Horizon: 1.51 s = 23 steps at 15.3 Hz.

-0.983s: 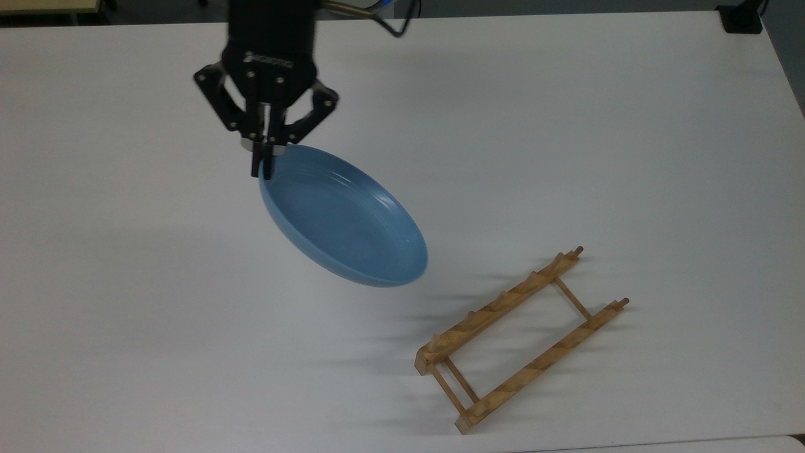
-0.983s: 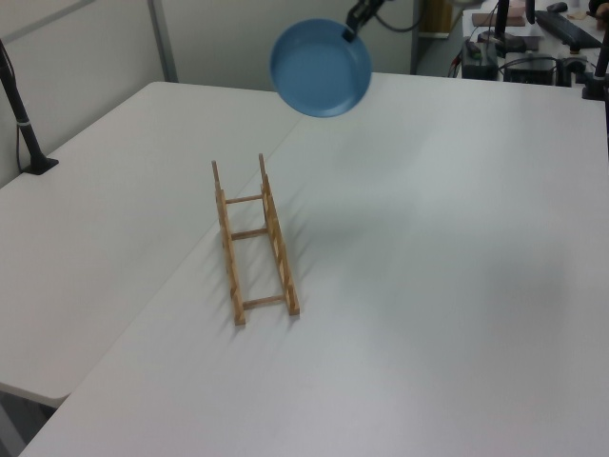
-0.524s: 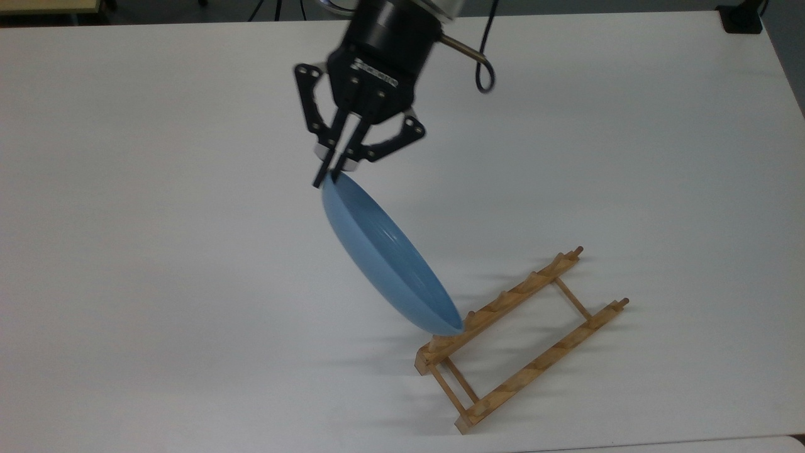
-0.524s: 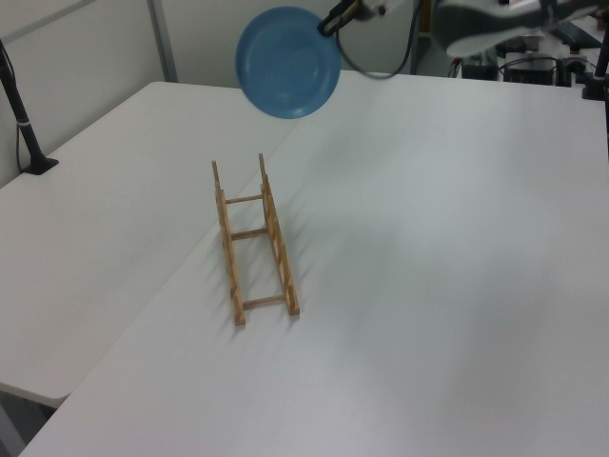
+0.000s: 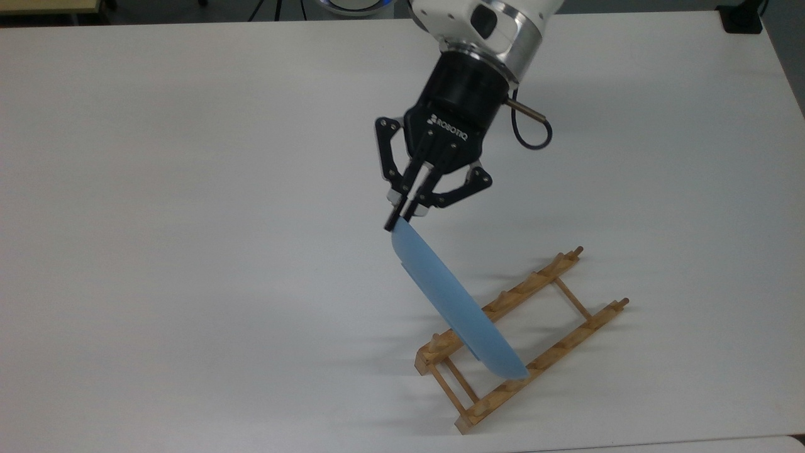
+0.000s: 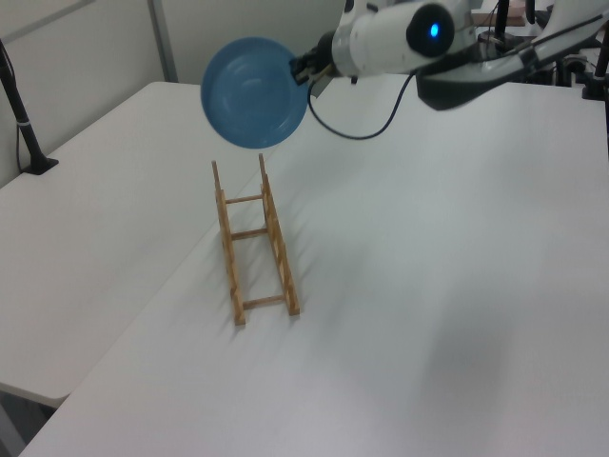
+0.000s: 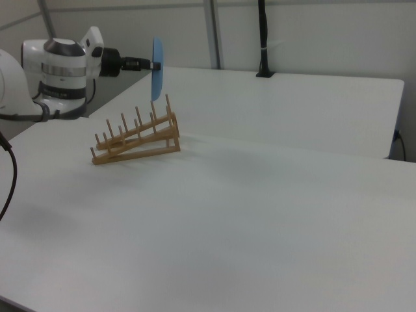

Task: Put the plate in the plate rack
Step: 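Carry the upright plate over the wooden rack and lower it between pegs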

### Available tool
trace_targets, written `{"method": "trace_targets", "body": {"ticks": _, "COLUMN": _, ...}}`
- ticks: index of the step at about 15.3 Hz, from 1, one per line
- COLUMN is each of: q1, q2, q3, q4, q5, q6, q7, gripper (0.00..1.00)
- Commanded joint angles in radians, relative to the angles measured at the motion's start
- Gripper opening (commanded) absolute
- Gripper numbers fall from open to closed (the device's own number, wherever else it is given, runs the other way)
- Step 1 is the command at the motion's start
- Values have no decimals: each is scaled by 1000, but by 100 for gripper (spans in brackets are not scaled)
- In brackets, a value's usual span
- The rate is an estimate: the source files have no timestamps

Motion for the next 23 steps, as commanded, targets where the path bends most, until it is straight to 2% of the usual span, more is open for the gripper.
{"method": "trace_targets", "body": {"ticks": 1, "q1": 37, "q2": 59, "q3": -18, "q4": 42, "q5": -153, "q6": -20, "q7": 172, "gripper": 0}}
{"method": "trace_targets", "body": {"ticks": 6, "q1": 72, "q2": 135, "q3": -18, "q4": 66, "q5": -343, "q6": -116, "q7": 350, "gripper": 0}}
{"method": "trace_targets", "body": {"ticks": 8, "q1": 82, "q2": 158, "q3": -18, "q4": 66, "q5": -390, "q6": -139, "q7": 393, "gripper": 0}}
{"method": "trace_targets", "body": {"ticks": 20, "q1": 102, "q2": 220, "q3": -18, "q4": 64, "q5": -408, "q6": -147, "q7": 399, "gripper": 0}}
{"method": "trace_targets", "body": {"ticks": 21, "q1": 102, "q2": 221, "q3": -18, "q4": 62, "q5": -410, "q6": -147, "q7": 399, "gripper": 4}}
{"method": "trace_targets", "body": {"ticks": 23, "q1": 102, "q2": 224, "q3": -17, "q4": 62, "q5": -407, "q6": -149, "q7": 401, "gripper": 36}}
